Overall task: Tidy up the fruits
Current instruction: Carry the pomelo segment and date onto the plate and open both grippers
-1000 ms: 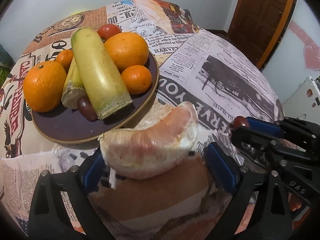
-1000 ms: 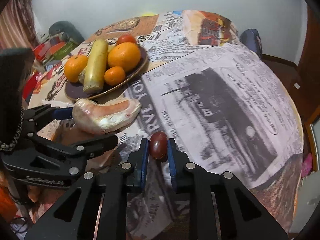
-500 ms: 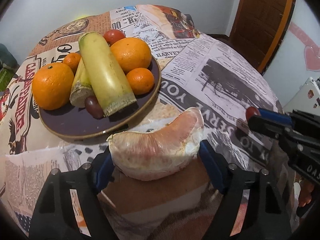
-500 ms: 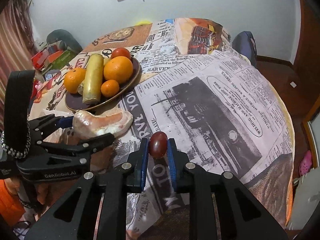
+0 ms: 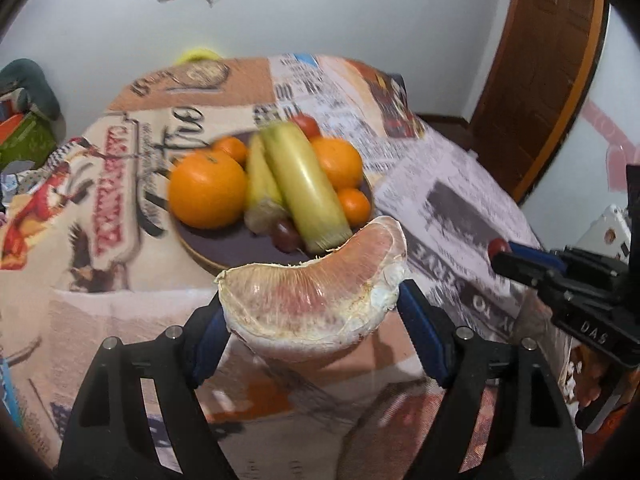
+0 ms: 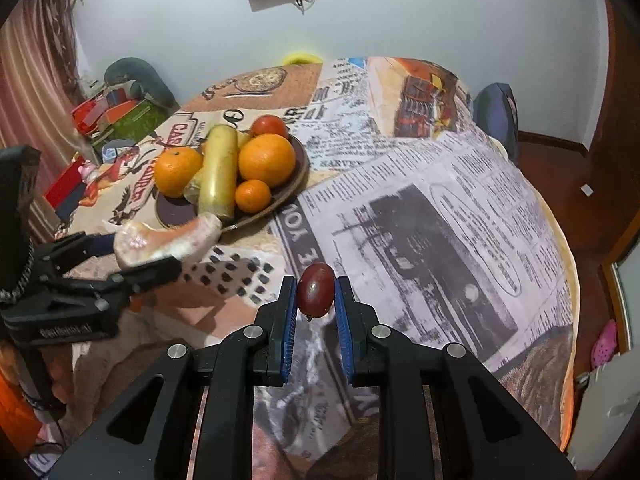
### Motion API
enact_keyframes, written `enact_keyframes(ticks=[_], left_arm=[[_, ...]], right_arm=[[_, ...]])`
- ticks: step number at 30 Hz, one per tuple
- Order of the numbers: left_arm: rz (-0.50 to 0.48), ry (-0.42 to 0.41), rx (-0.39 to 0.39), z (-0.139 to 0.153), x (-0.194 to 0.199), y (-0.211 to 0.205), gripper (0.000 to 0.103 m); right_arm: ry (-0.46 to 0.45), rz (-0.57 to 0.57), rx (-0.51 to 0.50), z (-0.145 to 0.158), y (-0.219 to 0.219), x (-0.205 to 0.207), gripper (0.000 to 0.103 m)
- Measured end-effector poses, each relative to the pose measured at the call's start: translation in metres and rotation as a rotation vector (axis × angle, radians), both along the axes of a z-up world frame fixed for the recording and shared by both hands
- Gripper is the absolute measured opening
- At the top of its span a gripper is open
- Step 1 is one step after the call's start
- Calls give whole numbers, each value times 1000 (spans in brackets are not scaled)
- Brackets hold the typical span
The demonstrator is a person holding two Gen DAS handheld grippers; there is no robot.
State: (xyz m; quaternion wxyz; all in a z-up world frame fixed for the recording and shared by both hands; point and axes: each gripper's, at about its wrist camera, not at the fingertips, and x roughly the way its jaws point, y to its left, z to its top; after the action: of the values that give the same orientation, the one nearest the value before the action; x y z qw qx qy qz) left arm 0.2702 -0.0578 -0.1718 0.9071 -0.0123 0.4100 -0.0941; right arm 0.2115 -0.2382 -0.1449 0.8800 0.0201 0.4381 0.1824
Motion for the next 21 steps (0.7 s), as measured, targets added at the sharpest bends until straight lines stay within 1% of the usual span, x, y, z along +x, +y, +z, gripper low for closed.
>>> enact_keyframes(ticks=[4,11,17,21], left_arm=[[37,-59,8,19,4,17,79],[87,-111,16,38,25,40,79],[118,-127,21,41,51,50,79],[146,-118,11,38,71,55,79]], right_arm=[[-25,23,6,9,15,8,17],[-75,70,6,20,46,29,17],[-89,93,12,20,64,53,17],[-89,98,19,16,74,66,17]])
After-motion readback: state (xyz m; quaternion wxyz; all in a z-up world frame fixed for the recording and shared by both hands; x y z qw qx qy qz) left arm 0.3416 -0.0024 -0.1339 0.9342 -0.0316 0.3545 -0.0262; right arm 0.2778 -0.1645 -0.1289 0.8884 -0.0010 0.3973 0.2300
